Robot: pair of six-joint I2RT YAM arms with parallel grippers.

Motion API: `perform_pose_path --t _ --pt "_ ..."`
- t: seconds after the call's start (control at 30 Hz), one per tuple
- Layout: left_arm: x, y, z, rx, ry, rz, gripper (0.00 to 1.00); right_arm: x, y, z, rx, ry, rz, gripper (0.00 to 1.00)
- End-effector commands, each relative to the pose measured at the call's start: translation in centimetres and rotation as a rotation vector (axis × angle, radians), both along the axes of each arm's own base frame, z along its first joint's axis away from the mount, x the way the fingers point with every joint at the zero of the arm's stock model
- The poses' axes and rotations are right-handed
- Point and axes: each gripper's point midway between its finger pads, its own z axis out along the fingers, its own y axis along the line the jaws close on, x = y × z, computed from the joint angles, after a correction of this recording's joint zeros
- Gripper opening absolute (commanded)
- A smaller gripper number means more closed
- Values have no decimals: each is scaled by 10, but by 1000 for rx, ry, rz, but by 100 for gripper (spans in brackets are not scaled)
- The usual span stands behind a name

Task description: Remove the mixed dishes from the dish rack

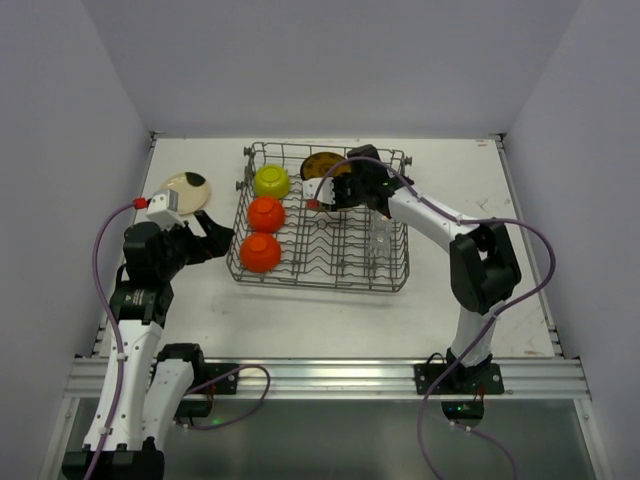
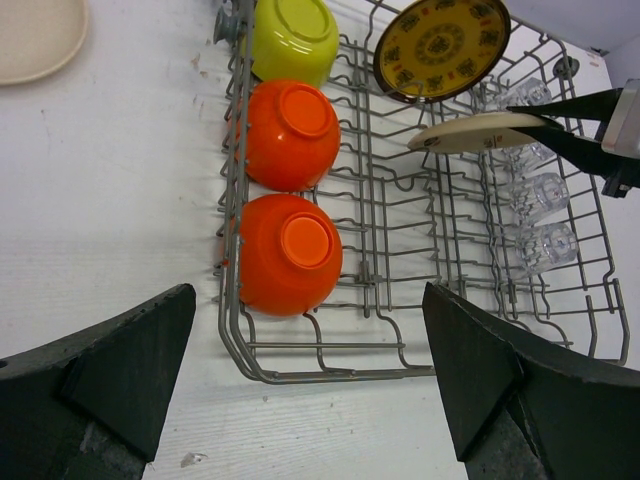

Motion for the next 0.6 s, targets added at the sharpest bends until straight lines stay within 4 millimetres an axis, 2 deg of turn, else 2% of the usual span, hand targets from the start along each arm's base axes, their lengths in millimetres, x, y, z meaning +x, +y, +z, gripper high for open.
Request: perform_pose_path --t 0.0,0.2,0.3,0.43,0.47,0.5,0.53,0.57 --pt "-1 -5 3 7 -23 -31 100 -8 7 49 90 -72 43 0" --pt "0 -4 3 6 -23 -27 100 -10 1 66 106 -95 7 0" --pt "1 -6 4 1 -24 -37 100 -15 0 83 151 -92 -16 0" --pt "1 -21 23 -34 -62 -129 100 -24 0 115 291 -12 -122 0" --pt "3 -26 38 -45 -103 -158 100 -28 -1 133 336 -7 -141 0" --pt "3 -32 45 -61 -121 -188 100 -33 1 141 368 14 -145 0" --pt "-2 -45 55 -103 -140 -267 100 -39 1 148 425 70 -182 0" --pt "-2 -52 73 -118 -203 -310 100 -45 0 165 478 84 -203 0"
